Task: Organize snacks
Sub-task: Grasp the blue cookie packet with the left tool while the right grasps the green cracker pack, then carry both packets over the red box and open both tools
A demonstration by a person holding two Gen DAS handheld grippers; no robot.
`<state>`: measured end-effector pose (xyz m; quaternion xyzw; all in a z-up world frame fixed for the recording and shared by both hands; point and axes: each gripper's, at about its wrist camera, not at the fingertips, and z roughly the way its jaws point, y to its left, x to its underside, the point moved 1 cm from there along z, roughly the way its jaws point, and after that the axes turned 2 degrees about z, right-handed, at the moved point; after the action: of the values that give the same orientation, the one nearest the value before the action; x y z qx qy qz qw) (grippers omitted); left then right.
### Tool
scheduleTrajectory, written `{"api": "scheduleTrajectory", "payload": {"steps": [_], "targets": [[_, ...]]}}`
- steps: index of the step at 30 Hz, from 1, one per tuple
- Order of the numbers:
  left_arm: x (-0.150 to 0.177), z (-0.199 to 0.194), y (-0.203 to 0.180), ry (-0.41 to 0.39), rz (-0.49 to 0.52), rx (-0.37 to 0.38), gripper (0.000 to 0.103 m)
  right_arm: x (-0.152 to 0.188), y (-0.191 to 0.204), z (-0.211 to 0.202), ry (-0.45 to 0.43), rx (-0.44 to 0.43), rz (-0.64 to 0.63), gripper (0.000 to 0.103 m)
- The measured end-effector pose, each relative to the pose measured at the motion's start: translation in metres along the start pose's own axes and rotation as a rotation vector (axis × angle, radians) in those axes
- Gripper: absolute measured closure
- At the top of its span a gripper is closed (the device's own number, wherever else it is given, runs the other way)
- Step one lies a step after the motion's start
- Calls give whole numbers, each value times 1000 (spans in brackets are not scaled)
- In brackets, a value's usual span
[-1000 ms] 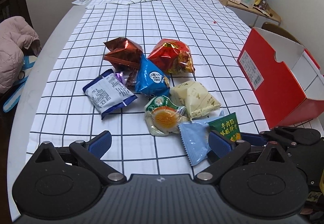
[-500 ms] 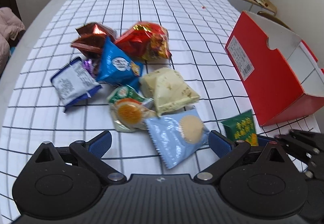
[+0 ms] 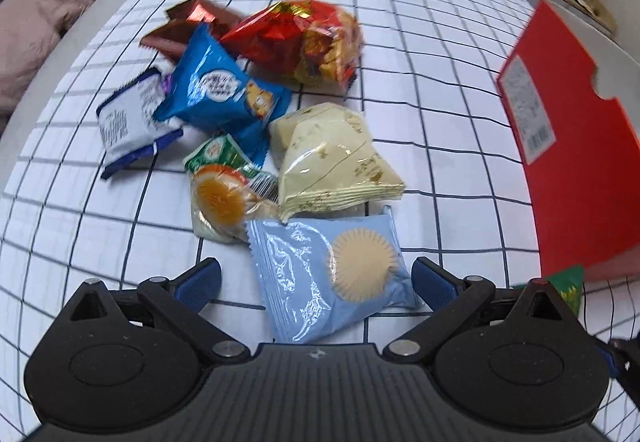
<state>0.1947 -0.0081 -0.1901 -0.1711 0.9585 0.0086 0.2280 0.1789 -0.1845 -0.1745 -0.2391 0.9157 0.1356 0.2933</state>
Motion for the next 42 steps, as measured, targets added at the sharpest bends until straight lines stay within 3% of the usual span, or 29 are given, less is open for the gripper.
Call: {"api": "scheduleTrajectory", "payload": {"steps": [2,6,14,16,30,42], "targets": [[0,-1,1,-4,-15,-11,5,1,-2,-2,-2,-2,0,61],[-3,-7,3,-16,-47,-18,32,4,-5,-5,-5,-1,-1,61],[-1,-14,12,-3,-91,39,63,4,-10,-13,-14,-1,0,61],[2,-15,17,8,-111,68,79,4,-11,-18,-16,-2,-3,61],[27,-60,25,18,-145,166,83,3,-23,-61,-35,-35,7,61],[14,-130,-30,-83,-21,254,83,-16,-49,-106,-86,-36,55,61]]}}
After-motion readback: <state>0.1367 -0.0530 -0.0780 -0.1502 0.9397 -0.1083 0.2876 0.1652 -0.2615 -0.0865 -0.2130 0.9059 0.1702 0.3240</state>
